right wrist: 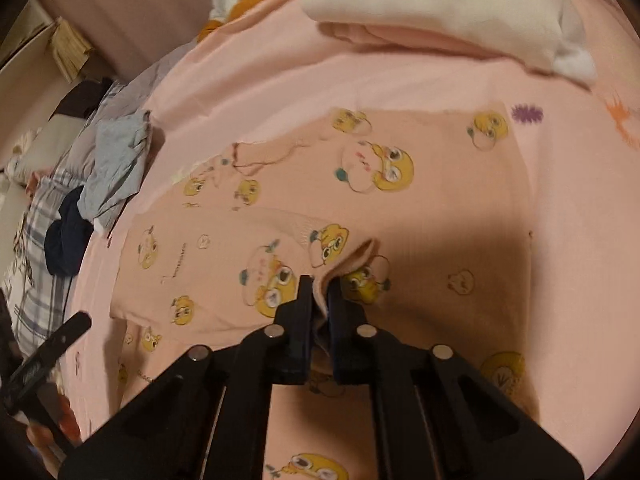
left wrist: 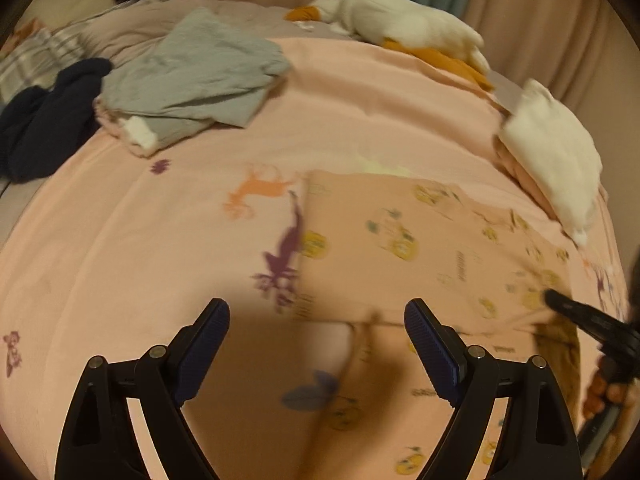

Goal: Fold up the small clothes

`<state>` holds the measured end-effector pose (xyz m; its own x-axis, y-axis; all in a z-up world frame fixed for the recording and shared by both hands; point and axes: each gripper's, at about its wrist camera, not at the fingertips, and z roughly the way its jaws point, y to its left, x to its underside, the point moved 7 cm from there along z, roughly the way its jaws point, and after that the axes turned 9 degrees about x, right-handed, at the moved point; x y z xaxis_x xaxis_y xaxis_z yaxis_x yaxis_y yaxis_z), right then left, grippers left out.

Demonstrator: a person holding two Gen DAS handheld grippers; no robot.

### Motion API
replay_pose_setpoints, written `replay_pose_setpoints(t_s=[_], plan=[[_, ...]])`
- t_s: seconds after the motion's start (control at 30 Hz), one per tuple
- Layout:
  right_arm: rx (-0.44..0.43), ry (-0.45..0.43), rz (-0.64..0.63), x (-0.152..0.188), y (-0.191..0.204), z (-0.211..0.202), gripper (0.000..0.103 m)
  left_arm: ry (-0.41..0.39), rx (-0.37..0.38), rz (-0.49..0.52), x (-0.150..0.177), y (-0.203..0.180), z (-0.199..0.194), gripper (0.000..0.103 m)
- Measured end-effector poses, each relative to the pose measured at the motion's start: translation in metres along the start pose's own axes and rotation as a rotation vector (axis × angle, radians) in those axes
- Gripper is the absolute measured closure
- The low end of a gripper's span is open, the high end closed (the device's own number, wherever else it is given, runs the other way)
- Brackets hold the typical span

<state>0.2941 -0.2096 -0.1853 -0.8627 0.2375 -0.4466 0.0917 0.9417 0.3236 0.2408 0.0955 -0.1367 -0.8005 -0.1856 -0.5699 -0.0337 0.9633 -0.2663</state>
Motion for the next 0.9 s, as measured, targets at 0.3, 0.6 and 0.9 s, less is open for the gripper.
replay_pose_setpoints(t_s=[0.3, 0.6, 0.9], plan=[[0.147, 0.016, -0.028, 0.005, -0.037, -0.008, 0.094, -0.002, 0.036, 0.010, -0.013, -0.011, 0.012, 0.015], [0.234, -0.098, -0.075, -0.004, -0.039, -0.032, 0.079, 0.050, 0.033, 0.165, -0.013, -0.040, 0.046, 0.015], [0.210, -0.026, -0.191, 0.027, -0.030, -0.007, 0.085, 0.146, 0.011, 0.126, 0.019, -0.016, 0.066, 0.015]])
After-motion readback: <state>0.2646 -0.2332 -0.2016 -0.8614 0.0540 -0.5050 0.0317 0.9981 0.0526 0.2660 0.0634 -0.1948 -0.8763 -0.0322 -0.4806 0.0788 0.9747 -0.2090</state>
